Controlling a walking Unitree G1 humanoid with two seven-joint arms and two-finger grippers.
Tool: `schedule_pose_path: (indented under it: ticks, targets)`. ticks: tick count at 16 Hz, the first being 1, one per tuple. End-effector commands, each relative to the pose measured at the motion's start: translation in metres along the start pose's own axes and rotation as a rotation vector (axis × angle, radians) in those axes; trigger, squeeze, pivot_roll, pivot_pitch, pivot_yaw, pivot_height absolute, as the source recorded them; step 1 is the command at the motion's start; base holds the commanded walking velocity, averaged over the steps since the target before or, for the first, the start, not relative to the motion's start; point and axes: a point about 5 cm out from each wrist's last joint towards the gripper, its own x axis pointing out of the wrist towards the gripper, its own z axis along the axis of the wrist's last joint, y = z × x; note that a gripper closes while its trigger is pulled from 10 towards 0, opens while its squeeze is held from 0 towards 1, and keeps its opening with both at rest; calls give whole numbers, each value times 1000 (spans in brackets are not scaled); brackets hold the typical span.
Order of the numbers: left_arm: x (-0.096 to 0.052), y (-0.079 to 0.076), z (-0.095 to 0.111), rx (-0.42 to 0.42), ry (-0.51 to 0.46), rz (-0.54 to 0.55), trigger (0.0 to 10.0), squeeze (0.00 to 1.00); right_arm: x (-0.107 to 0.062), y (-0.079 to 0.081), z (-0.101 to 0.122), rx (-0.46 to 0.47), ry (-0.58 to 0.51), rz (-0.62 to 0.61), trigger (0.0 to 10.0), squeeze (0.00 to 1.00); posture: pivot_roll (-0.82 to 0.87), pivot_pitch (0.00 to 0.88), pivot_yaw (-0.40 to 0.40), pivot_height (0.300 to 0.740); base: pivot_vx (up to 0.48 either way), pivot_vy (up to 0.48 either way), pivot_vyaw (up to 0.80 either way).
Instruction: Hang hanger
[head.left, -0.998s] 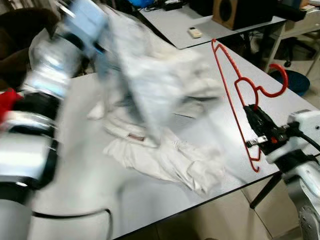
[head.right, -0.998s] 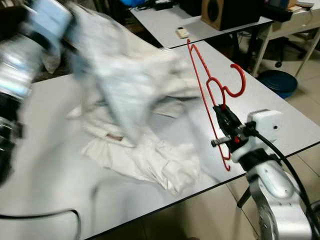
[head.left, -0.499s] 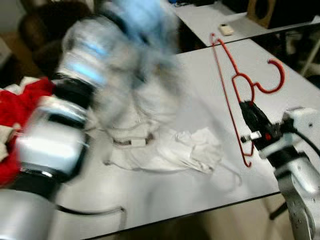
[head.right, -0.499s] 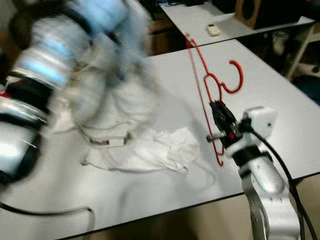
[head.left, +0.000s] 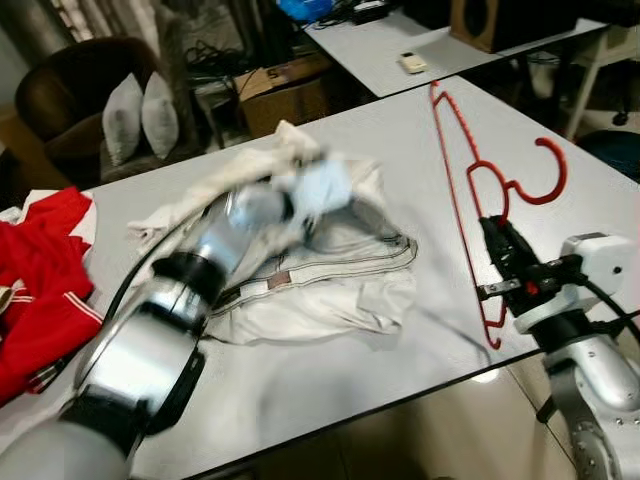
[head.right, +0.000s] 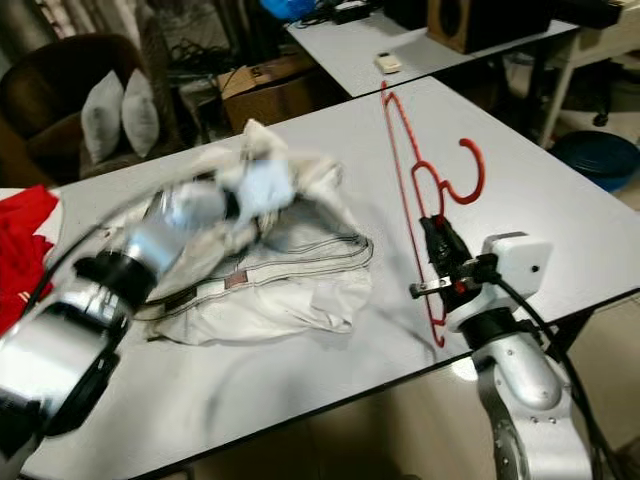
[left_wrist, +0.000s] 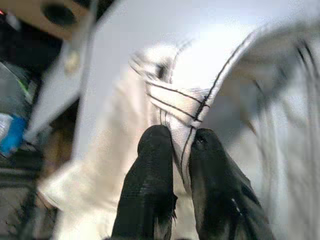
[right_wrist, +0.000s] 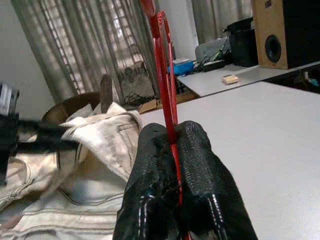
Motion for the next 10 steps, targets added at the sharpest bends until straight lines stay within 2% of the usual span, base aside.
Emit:
schedule_pose_path:
  ticks: [1,3,5,6,8,10]
  targets:
    - [-7,1,-11,5,40,2,10000,1000,0,7,2,-3,-16,12,10000,0,-205,0,235,740,0,0,0]
    - [-14,-7,-24,-21,51,101,10000,1000,-3,9,2,7,-13,4,10000,0,-212,0,239,740,0,0,0]
    - [-18,-14,-29,-34,46,124,10000,1000,-3,11,2,14,-15,2,10000,0,-218,0,236,740,0,0,0]
    - [-21,-25,-33,-84,37,123,10000,1000,-4,14,1,18,-14,6,10000,0,-221,0,231,740,0,0,0]
    - [-19,-42,-35,-263,9,112,10000,1000,-3,16,1,24,-13,14,10000,0,-221,0,224,740,0,0,0]
    - [-16,-48,-33,-326,-3,116,10000,1000,-1,18,2,26,-16,20,10000,0,-223,0,222,740,0,0,0]
